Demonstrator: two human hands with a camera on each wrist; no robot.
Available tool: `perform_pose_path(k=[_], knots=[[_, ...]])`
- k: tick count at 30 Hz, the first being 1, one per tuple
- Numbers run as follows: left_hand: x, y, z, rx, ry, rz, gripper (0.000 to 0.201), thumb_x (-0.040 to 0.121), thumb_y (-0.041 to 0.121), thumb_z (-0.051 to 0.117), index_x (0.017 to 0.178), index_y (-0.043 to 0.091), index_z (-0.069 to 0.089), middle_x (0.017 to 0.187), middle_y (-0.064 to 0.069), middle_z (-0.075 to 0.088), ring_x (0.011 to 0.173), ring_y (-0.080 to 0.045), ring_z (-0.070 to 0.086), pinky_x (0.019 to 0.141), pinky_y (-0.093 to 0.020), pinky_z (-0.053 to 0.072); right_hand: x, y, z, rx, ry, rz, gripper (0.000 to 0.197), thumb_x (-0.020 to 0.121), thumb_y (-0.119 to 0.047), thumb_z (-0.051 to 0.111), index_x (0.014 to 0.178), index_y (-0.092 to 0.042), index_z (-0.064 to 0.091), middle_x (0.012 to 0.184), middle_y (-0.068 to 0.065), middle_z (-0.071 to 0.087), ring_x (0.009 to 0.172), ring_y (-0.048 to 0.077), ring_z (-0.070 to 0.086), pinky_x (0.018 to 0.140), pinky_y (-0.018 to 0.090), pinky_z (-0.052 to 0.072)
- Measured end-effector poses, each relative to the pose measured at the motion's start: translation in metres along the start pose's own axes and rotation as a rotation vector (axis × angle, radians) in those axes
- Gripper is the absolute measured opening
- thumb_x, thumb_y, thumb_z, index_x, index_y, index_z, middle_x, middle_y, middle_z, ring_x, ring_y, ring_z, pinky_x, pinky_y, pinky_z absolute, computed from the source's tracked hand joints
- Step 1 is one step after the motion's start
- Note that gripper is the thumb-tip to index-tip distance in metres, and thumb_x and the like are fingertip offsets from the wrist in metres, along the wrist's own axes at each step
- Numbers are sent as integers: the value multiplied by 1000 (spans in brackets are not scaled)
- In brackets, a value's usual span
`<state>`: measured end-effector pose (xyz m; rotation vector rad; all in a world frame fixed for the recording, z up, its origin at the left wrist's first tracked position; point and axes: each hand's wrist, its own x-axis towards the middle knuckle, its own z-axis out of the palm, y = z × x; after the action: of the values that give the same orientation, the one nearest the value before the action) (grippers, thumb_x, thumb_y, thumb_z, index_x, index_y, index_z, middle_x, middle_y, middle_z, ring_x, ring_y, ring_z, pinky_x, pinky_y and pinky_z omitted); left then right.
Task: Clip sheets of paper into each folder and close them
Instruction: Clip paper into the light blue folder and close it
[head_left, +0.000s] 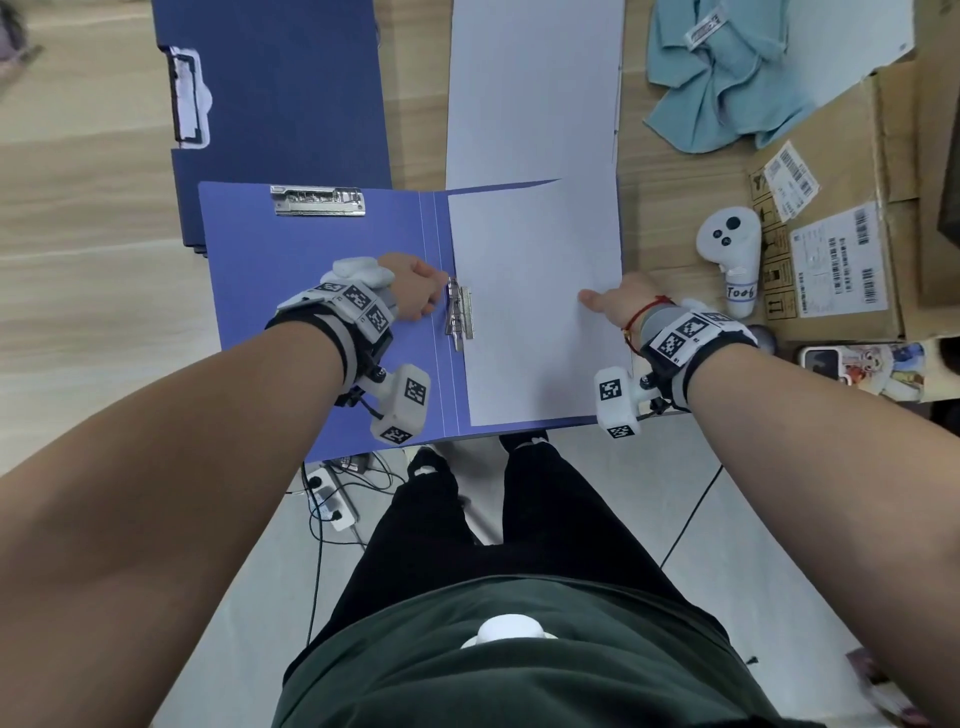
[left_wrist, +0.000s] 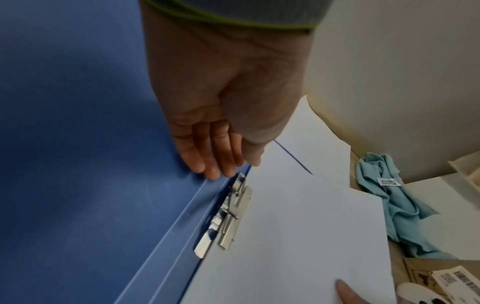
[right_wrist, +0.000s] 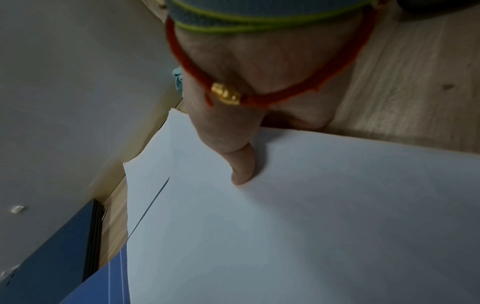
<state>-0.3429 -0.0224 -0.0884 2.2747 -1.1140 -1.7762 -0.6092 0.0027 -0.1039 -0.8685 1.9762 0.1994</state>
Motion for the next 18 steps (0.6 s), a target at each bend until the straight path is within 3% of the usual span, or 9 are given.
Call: perform_pose_path(k=[2,4,7,10,12,14,18], knots=[[2,-11,-5,114,-72,18,12,93,21,67,91,10,62,94,-13,67,73,-22,62,68,-29,54,1,0,0,1,-1,2,75,91,-43,62,143,4,35,134,20,54,112,34,57,77,33,42],[4,-21,-9,248,-128,69,13,85,33,75,81,23,68,94,-10,74,87,-24,70,86,-37,58,1,0,0,0,2,2,74,92,-42,62,142,4,36,135,20,53,115,35,57,78,33,42],[2,-25,-12,377,-179,115,10,80,40,79,77,36,71,83,5,72,86,-18,67,86,-32,55,1,-1,0,-4,5,6,73,92,-42,62,142,5,36,136,20,52,117,35,56,78,34,41],[0,-23,-10,417,-204,139,11,77,35,82,78,34,71,86,9,71,94,-16,67,95,-31,52,0,-1,1,-12,6,10,73,92,-41,61,143,4,36,138,20,50,119,35,55,79,33,41],[-1,-22,-7,450,-197,158,12,83,31,78,93,26,74,96,3,71,96,-17,64,96,-31,50,-1,-2,1,-16,7,10,73,92,-41,61,143,4,35,138,20,51,119,35,55,79,33,41],[-1,-21,-3,496,-170,147,22,92,30,67,110,18,72,102,1,66,96,-18,60,89,-30,47,-1,-2,1,-21,14,13,73,92,-42,62,143,4,35,138,20,51,118,35,56,77,33,41],[2,-19,-1,402,-132,97,32,95,40,59,99,11,73,103,-10,74,85,-22,62,75,-30,49,0,-2,0,-19,5,15,74,91,-43,62,143,4,36,136,19,53,113,35,58,76,33,40]])
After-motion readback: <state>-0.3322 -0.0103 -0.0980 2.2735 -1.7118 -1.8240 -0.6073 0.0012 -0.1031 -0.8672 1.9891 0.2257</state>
